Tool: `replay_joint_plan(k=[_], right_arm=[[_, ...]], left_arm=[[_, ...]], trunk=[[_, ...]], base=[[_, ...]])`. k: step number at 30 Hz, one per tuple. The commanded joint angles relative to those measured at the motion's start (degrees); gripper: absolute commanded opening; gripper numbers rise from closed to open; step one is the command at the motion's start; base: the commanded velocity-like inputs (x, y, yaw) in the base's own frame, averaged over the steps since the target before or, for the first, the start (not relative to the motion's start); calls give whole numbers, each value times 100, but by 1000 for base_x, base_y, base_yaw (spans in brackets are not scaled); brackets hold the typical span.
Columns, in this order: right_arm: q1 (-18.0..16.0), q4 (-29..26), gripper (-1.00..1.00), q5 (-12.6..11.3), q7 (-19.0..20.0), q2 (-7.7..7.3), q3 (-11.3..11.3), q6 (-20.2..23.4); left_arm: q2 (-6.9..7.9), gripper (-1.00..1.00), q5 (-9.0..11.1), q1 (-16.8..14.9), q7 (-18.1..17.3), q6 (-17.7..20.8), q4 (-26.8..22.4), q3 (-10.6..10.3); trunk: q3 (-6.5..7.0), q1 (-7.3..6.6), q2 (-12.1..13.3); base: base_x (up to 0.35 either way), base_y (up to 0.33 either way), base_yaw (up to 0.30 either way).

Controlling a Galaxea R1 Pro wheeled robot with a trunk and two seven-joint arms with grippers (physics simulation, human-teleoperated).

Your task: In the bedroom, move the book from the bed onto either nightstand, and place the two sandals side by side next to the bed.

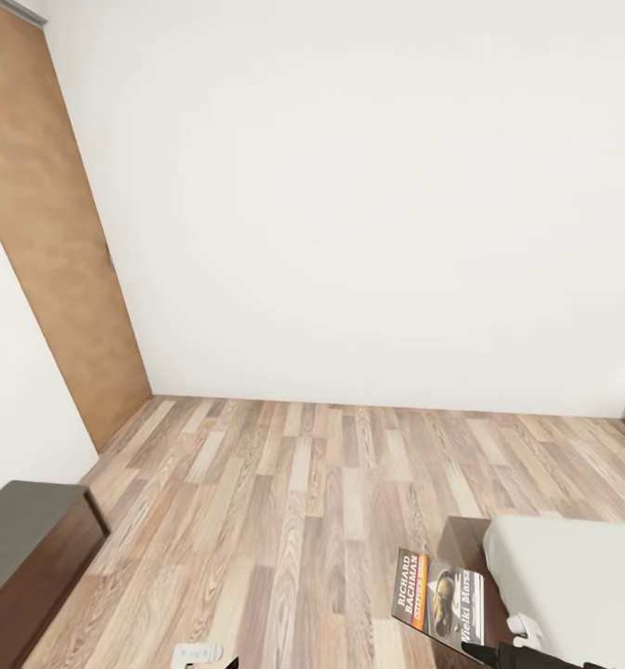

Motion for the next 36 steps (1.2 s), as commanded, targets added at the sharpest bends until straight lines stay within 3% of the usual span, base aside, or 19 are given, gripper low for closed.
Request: replay_joint_plan(k=[1, 9, 10, 12, 15, 17, 18, 21, 36], right_arm=[[-4, -1, -100, -16, 20, 2, -28, 61], [-4, -2, -100, 12, 26, 48, -8, 62], [-4, -1, -100, 18, 23, 121, -3, 61], [-4, -14, -100, 27, -72, 415, 4, 57], [-4, -32, -100, 29, -631, 569, 6, 56], [-4, -42, -100, 27, -1060, 596, 9, 59], [-4, -48, -100, 25, -1617, 613, 8, 60], [-4, -43, -100, 21, -2183, 622, -1, 61], [-4, -26, -100, -45, -2286, 608, -2, 64]], left_arm=[[-2, 100, 52, -5, -33, -5, 6, -6], [-17, 100, 45, -5, -40, -5, 6, -9], [-19, 100, 45, -5, -40, -5, 6, -10], [-22, 100, 45, -5, -40, -6, 6, -13], [-23, 100, 45, -5, -40, -8, 6, -15], [-24, 100, 45, -3, -40, -11, 6, -16], [-25, 100, 45, -4, -40, -9, 6, -16], [-29, 100, 45, -4, -40, -6, 6, -16], [-32, 100, 39, 4, -40, -5, 6, -24]], trunk=[[-8, 4, -5], [-8, 4, -5], [-8, 4, -5], [-8, 4, -5], [-8, 4, -5], [-8, 4, -5], [-8, 4, -5], [-8, 4, -5], [-8, 4, -5]], base=[[328, 0, -3], [330, 0, -1], [330, 0, 0], [330, 0, 0], [330, 0, 0], [330, 0, 0], [330, 0, 0], [330, 0, 0], [313, 0, 0]])
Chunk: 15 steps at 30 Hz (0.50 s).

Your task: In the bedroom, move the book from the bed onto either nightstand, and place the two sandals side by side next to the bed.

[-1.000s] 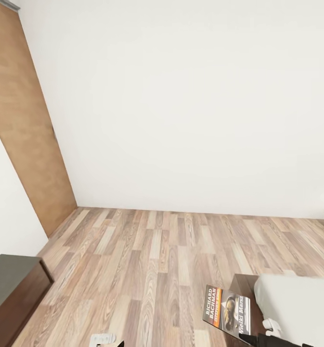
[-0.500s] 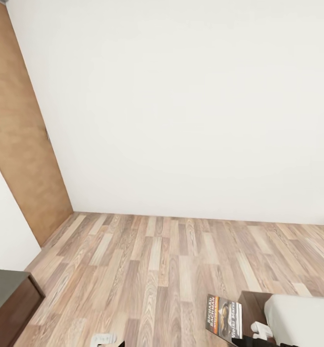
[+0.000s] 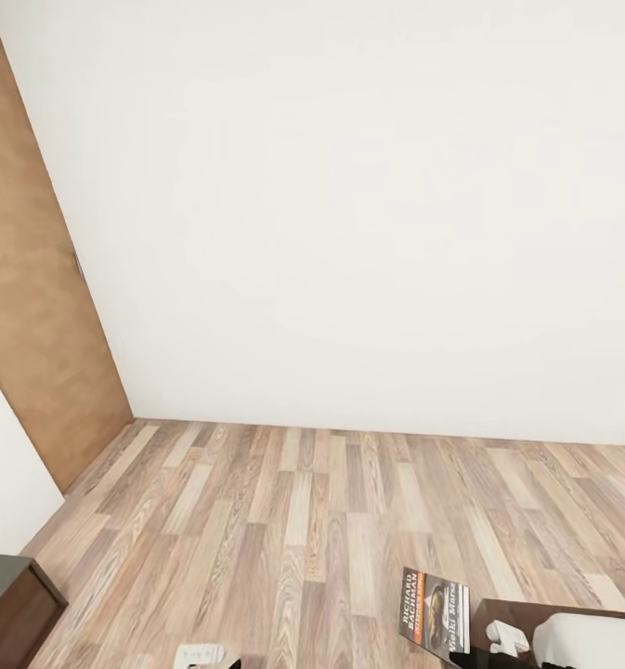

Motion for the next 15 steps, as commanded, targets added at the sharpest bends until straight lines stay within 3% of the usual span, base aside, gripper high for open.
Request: replay_joint_plan(k=[1, 15], right_arm=[[-4, -5, -100, -26, 20, 1, -41, 56], [-4, 1, -100, 18, -15, 9, -41, 53]], left_arm=[[2, 100, 52, -4, -31, -5, 6, -7], [-7, 100, 50, -4, -31, -5, 14, -8]], trunk=[[-7, 4, -5], [-7, 4, -5]], base=[[329, 0, 0], [332, 0, 0]])
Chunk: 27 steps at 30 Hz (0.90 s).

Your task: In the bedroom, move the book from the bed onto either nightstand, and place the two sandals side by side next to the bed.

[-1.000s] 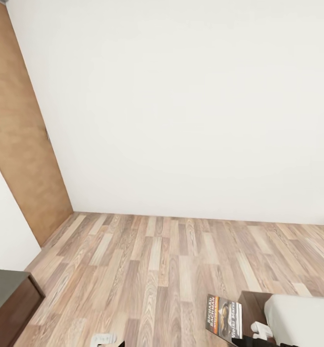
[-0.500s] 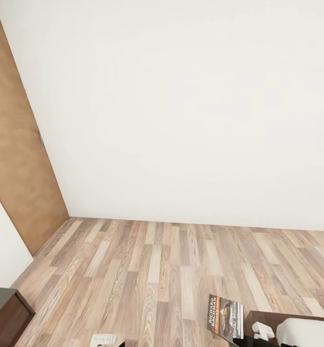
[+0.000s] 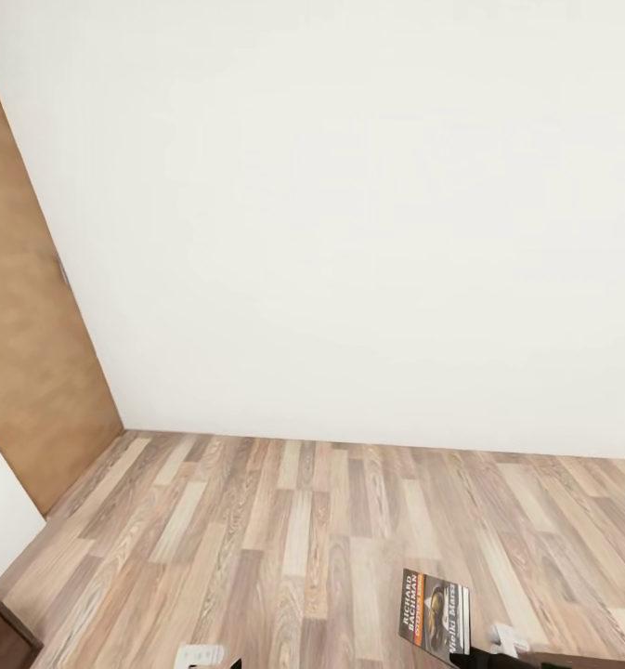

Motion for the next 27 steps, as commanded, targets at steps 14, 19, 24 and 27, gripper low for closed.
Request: replay_joint_plan(k=[14, 19, 24, 27], right_arm=[[-4, -12, -100, -15, 20, 1, -44, 57], [-4, -13, -100, -23, 20, 1, -44, 57], [-4, -8, -100, -31, 20, 1, -44, 57], [-4, -9, -100, -29, 18, 1, -44, 55]], left_arm=[[-4, 100, 53, 4, -31, -5, 10, -8], [-2, 100, 53, 4, -31, -5, 12, -9], [-2, 100, 53, 4, -31, -5, 11, -11], [-3, 100, 53, 4, -31, -5, 10, -9]], trunk=[[-7, 4, -5], [-7, 4, -5], [-7, 4, -5], [-7, 4, -5]], base=[[322, 0, -58], [278, 0, -126], [287, 0, -32], [317, 0, -5]])
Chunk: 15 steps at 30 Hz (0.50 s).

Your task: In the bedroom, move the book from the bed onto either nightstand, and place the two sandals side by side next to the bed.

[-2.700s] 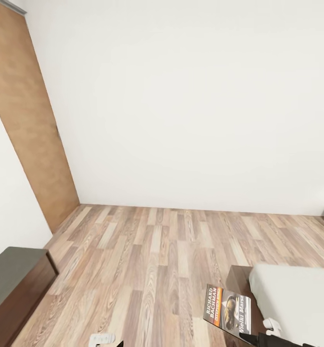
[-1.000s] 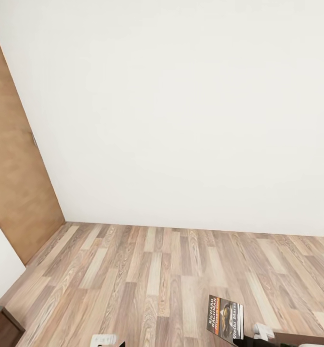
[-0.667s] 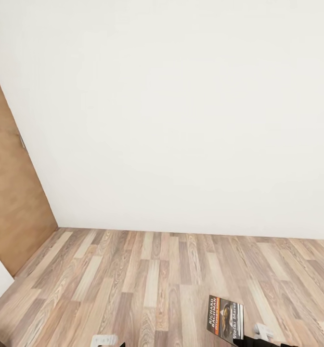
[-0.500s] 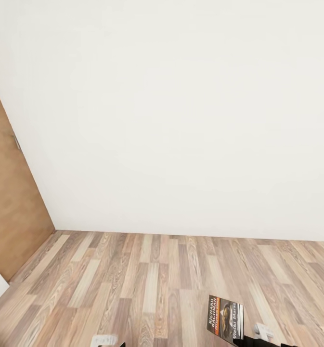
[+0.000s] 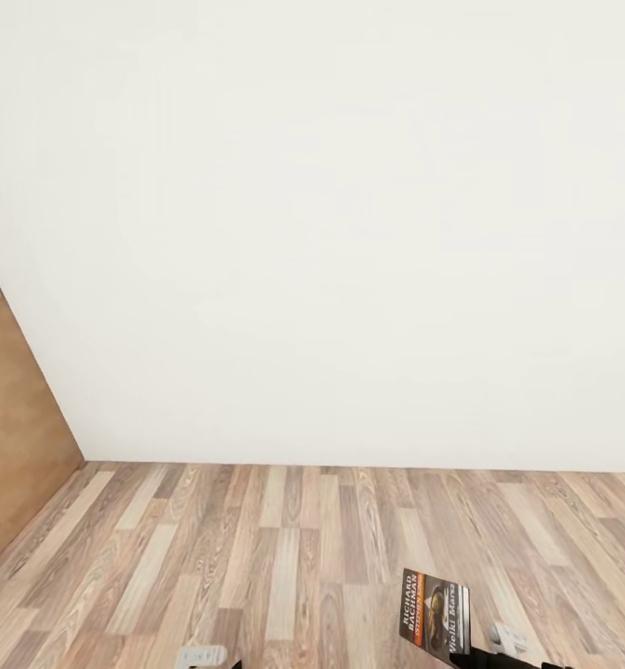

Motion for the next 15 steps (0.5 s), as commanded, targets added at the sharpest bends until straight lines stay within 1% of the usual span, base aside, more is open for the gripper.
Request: replay_joint_plan(k=[1, 15], right_arm=[[-4, -6, -100, -24, 19, 1, -44, 54], [-4, -8, -100, -23, 11, 1, -44, 50]], left_arm=[[1, 100, 53, -4, -31, -5, 8, -8], [-2, 100, 53, -4, -31, 3, 9, -14]], trunk=[[-7, 4, -5], [-7, 4, -5]], base=[[322, 0, -2], [325, 0, 0]])
